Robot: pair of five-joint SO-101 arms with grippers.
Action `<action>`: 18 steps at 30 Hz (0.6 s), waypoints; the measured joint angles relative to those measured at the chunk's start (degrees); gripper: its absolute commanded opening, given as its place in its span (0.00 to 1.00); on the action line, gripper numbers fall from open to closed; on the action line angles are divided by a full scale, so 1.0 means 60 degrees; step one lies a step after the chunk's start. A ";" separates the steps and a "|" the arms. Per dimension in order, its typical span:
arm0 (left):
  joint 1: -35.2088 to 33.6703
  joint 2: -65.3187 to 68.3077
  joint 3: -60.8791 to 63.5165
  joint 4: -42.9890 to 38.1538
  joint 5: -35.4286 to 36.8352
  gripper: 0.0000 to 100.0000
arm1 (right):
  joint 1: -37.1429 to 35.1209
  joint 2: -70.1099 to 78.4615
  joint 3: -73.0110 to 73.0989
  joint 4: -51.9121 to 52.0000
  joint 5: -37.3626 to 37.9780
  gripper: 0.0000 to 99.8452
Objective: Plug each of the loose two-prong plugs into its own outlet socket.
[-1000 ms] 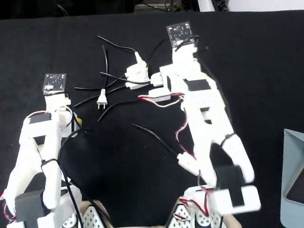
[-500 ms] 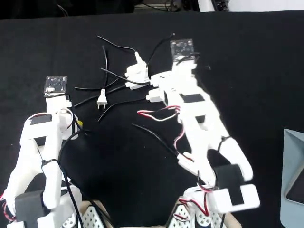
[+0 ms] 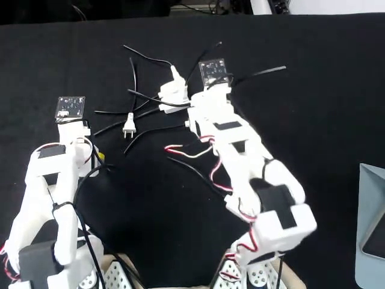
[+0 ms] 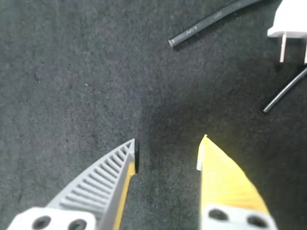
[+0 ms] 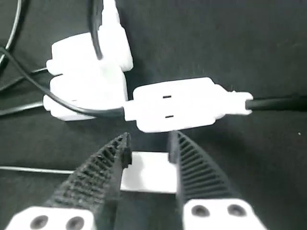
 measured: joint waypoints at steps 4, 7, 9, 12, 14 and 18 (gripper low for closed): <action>0.0000 0.0000 0.0000 0.0000 0.0000 0.21 | 0.0000 0.0542 -0.0337 0.0059 0.0000 0.01; 0.0000 0.0000 0.0000 0.0000 0.0000 0.21 | -0.0029 0.0381 -0.0337 0.0908 0.0015 0.01; 0.0000 0.0000 0.0000 0.0000 0.0000 0.21 | -0.0015 -0.0176 -0.0220 0.1744 0.0205 0.01; 0.0000 0.0000 0.0000 0.0000 0.0000 0.21 | -0.0015 -0.1348 0.0176 0.3018 0.0571 0.02; 0.0000 0.0000 0.0000 0.0000 0.0000 0.21 | -0.0015 -0.2154 0.0513 0.3516 0.0747 0.03; 0.0000 0.0000 0.0000 0.0000 0.0000 0.21 | -0.0015 -0.3560 0.1201 0.3824 0.0791 0.14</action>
